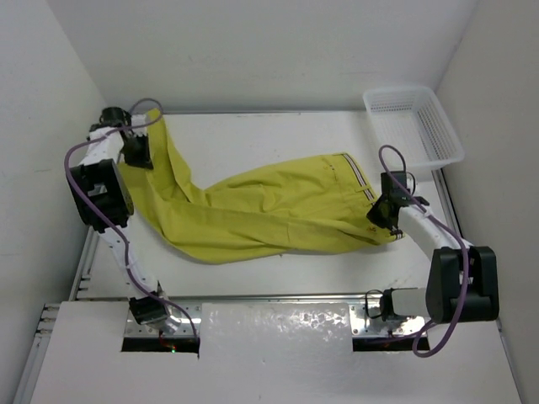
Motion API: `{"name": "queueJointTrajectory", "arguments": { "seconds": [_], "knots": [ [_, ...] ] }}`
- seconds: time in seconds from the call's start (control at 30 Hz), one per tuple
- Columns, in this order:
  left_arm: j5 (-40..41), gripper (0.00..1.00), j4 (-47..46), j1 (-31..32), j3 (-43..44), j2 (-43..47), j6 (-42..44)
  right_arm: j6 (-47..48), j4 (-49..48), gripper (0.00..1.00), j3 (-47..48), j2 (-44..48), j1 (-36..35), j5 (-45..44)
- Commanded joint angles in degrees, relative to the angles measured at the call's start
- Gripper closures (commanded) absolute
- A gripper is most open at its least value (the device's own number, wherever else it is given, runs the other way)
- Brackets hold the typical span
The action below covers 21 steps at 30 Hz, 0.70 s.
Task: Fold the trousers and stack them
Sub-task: Flatten the trousers out
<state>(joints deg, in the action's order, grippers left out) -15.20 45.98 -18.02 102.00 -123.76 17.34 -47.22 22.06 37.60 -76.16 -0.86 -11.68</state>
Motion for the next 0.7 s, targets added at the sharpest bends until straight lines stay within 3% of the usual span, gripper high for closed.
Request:
{"name": "queueJointTrajectory", "arguments": {
  "seconds": [0.0, 0.17, 0.3, 0.4, 0.5, 0.53, 0.57, 0.67],
  "knots": [
    [-3.3, 1.00, -2.6, -3.8, 10.2, 6.2, -2.7, 5.8, -6.6, 1.00, 7.4, 2.2, 0.2, 0.4],
    [-6.9, 1.00, -2.5, -4.5, 18.2, 9.1, -4.2, 10.0, -5.8, 1.00, 22.1, -2.2, 0.2, 2.9],
    [-9.7, 1.00, -3.9, -5.7, 18.8, 12.0, -5.4, 13.2, -6.7, 1.00, 28.8, -3.6, 0.3, 3.4],
    [-9.9, 1.00, 0.2, -5.8, 19.1, 12.9, -3.5, 15.3, 1.0, 0.98, 33.0, -4.4, 0.5, 2.8],
    [-10.0, 1.00, 3.3, -5.8, 11.3, 15.7, -1.1, 12.4, 10.2, 0.66, 31.4, -3.0, 0.6, 3.7],
    [-10.1, 1.00, 2.7, -5.9, 7.5, 19.2, -0.6, 11.3, 10.5, 0.38, 26.8, -1.7, 0.6, 4.7],
    [-9.9, 1.00, 1.8, -5.9, -0.2, 21.4, 0.1, 8.5, 11.2, 0.30, 23.9, -0.1, 0.6, 5.4],
    [-8.5, 1.00, 0.1, -5.8, -9.6, 27.7, 1.7, 5.0, 14.8, 0.09, 17.2, 8.5, 0.6, 1.5]
  ]
}}
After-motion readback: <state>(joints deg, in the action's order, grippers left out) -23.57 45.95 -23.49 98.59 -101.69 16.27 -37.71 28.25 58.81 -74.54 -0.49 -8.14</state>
